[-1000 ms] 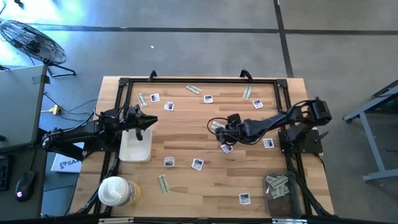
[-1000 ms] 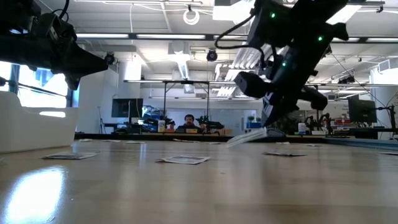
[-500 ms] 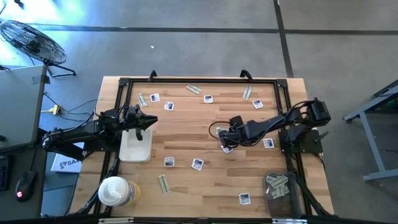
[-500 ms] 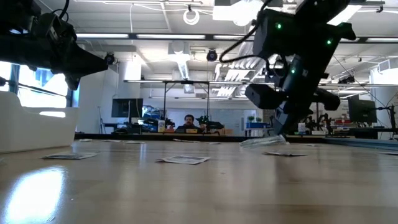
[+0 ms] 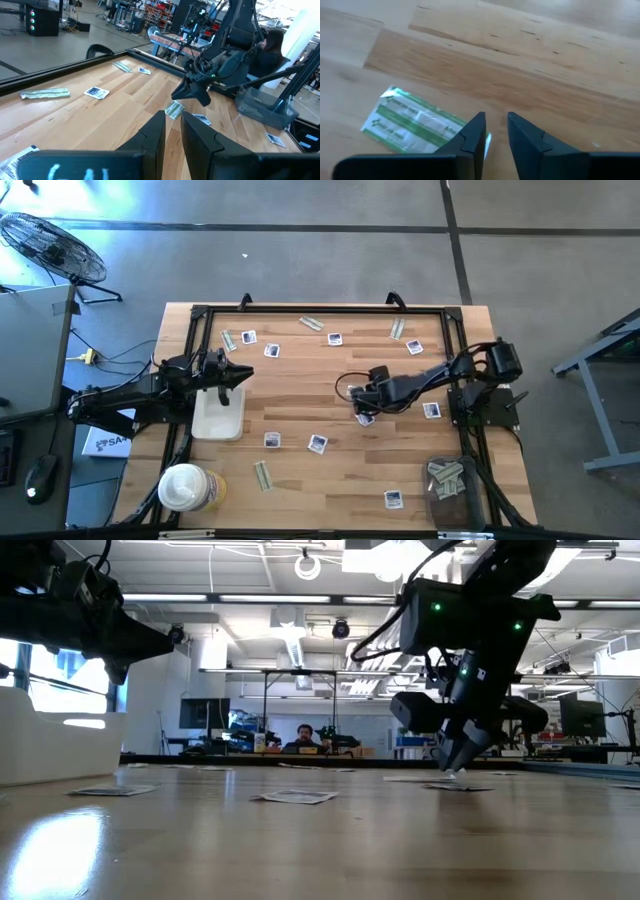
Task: Pick & Place First Aid Supplies
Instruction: Put the green bandage pack into the black bin
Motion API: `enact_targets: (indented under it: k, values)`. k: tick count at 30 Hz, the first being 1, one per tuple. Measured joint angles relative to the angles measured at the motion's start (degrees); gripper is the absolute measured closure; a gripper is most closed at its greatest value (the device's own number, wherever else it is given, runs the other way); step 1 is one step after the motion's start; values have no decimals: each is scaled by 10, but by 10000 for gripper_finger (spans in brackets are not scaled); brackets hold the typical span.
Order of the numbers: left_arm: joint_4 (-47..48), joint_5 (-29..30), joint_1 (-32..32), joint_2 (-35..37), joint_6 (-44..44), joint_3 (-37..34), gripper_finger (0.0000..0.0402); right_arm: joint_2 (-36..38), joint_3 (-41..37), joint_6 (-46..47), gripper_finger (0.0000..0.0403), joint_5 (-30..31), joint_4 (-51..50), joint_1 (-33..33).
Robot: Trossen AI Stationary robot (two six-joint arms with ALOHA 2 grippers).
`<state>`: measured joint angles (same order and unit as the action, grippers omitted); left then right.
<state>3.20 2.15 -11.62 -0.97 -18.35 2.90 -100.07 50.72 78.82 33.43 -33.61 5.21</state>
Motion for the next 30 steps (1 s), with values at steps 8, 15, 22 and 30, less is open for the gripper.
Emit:
enact_targets:
  k: [8, 15, 22, 30]
  values:
    - [0, 0, 0, 0, 0, 0, 341, -20, 0, 11, 320, -19, 17, 10]
    - [0, 0, 0, 0, 0, 0, 341, -30, 1, 7, 349, -19, 33, 9]
    - [0, 0, 0, 0, 0, 0, 341, -30, 1, -8, 399, -17, 34, 10]
    - [0, 0, 0, 0, 0, 0, 341, -1, -1, -29, 401, -29, 15, 26]
